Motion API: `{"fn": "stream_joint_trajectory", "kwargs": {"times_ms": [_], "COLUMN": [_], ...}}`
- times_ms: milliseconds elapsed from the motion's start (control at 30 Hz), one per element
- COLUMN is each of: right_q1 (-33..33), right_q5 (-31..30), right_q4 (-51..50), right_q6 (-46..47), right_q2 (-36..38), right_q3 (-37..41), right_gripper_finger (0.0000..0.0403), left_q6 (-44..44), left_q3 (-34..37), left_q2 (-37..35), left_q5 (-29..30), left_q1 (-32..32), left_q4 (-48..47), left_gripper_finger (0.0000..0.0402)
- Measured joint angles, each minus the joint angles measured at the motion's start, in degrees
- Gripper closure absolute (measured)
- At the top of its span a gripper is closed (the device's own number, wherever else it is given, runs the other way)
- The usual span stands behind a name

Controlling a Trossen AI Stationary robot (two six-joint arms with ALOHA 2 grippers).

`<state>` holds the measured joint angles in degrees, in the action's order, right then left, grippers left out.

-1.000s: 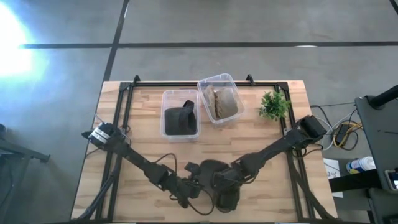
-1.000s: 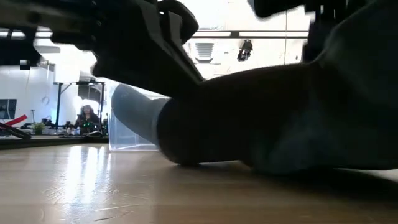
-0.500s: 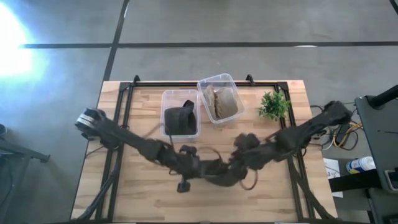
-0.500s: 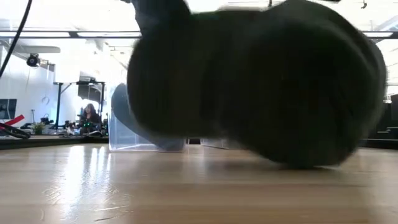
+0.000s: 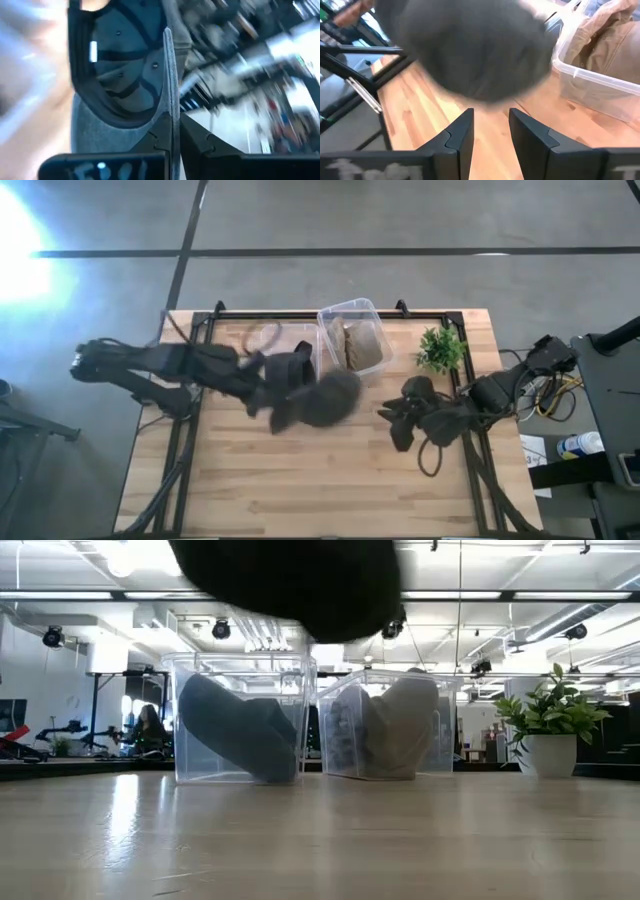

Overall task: Pick & Place hat
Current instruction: Put the black cap into the left transparent bin

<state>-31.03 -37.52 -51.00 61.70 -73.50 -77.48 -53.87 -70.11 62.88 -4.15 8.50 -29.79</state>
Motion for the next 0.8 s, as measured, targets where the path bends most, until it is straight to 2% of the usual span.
{"fn": "stream_joint_trajectory", "kwargs": {"times_ms": [100, 267, 500, 600, 700, 800], "right_q1": [0.0, 0.0, 0.0, 0.1, 0.1, 0.1], "right_q5": [-0.1, -0.2, -0.1, -0.1, -0.2, -0.2], "right_q4": [0.0, 0.4, 0.7, 0.8, 0.8, 0.8], "right_q6": [-0.7, -0.1, 1.0, 2.5, 3.4, 4.2], "right_q2": [-1.9, -5.4, -9.9, -11.1, -11.9, -12.2], "right_q3": [0.1, 0.3, 0.4, 0.4, 0.4, 0.4], "right_gripper_finger": [0.0282, 0.0282, 0.0282, 0.0282, 0.0282, 0.0282], "left_q6": [-6.1, -14.8, -20.6, -22.3, -22.0, -21.9], "left_q3": [0.0, 0.0, 0.0, 0.6, 2.4, 5.2], "left_q2": [-5.0, -11.7, -14.9, -14.0, -12.2, -10.3], "left_q5": [2.9, 1.7, -0.4, -2.5, -2.9, -5.1], "left_q1": [-2.6, -8.1, -16.7, -17.5, -18.1, -20.8], "left_q4": [-6.9, -12.3, -22.5, -20.9, -13.9, -12.9], "left_gripper_finger": [0.0386, 0.0390, 0.0388, 0.0388, 0.0388, 0.0388]}}
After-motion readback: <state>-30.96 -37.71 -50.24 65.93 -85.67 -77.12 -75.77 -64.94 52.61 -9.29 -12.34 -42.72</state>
